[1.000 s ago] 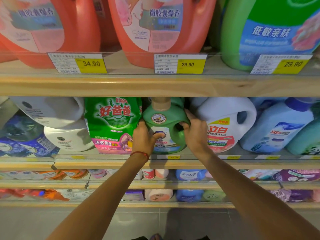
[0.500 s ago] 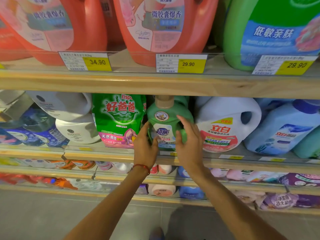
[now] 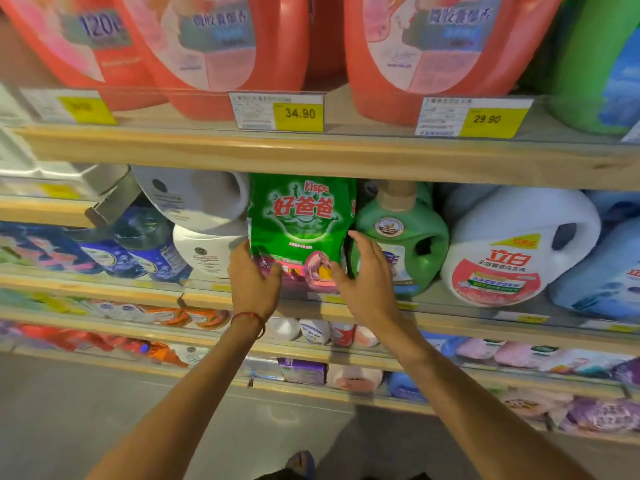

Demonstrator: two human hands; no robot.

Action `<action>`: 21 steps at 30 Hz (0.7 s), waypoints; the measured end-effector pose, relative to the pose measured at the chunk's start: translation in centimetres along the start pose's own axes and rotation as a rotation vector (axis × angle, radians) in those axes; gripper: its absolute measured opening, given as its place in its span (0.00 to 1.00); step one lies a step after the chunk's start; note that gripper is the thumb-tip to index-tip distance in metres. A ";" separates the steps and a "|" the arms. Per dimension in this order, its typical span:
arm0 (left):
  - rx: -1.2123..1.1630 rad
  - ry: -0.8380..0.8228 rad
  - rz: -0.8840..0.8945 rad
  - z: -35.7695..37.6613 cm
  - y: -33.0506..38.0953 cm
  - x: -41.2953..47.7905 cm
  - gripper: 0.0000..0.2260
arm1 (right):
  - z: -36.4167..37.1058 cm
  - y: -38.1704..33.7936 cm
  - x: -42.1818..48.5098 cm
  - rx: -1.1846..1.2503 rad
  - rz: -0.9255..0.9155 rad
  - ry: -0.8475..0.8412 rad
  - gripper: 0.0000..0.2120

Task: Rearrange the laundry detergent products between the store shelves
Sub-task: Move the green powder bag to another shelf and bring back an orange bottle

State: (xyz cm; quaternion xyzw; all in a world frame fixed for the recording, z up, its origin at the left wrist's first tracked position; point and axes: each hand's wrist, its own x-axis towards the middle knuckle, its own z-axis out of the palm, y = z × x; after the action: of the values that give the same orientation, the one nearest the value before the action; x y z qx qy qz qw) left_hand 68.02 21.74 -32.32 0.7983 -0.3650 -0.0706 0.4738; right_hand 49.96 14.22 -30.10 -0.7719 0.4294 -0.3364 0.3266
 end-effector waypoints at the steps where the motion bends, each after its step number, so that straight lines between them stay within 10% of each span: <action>1: -0.012 -0.023 0.011 -0.2 -0.4 0.4 0.25 | 0.7 -0.2 0.4 0.001 0.045 -0.005 0.31; 12: -0.268 -0.238 -0.002 -0.3 -2.9 5.9 0.17 | 5.4 -1.3 3.5 0.223 0.360 0.068 0.20; 21: -0.416 -0.381 -0.047 -1.1 -4.5 6.8 0.27 | 6.1 0.4 2.5 0.391 0.223 0.161 0.21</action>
State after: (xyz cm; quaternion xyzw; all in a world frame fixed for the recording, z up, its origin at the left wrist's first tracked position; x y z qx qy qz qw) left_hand 75.75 19.37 -33.73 0.6645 -0.4069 -0.3037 0.5483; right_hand 55.71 13.12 -33.22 -0.6124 0.4633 -0.4356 0.4697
